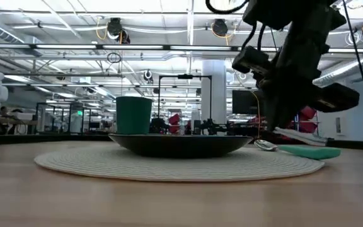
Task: Set table place
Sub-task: Put the blue knife on the right of the white table mat
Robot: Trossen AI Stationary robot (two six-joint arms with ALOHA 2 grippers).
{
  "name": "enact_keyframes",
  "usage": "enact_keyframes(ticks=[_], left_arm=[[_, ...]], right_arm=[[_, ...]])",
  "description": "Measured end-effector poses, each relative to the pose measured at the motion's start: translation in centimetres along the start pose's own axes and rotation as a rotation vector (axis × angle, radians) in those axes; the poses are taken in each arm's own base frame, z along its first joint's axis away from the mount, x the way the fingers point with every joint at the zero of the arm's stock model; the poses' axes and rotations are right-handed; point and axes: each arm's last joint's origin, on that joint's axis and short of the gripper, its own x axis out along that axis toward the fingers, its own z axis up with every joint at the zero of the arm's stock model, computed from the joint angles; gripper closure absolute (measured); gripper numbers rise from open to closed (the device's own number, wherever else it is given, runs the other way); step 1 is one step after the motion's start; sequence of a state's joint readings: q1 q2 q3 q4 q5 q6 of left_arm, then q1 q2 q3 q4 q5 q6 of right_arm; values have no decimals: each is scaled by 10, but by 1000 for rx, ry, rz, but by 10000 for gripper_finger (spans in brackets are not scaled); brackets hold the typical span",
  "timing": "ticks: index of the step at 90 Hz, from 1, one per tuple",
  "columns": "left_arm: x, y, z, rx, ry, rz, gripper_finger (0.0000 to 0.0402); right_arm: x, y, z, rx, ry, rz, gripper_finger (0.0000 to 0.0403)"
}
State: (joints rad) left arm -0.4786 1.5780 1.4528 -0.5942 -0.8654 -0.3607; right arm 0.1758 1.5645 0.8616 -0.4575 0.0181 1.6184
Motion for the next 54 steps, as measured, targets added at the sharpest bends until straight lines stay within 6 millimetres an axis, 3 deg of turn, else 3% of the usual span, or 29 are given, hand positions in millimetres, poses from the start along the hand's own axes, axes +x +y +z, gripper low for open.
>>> enact_keyframes(ticks=[35,54], left_arm=[[-1,0,-2,20,14,5,217],[-1,0,-3,25,19,6,217]], right_arm=[[23,3,2,7,51,-1,403],[23,2,2,32,49,-16,403]])
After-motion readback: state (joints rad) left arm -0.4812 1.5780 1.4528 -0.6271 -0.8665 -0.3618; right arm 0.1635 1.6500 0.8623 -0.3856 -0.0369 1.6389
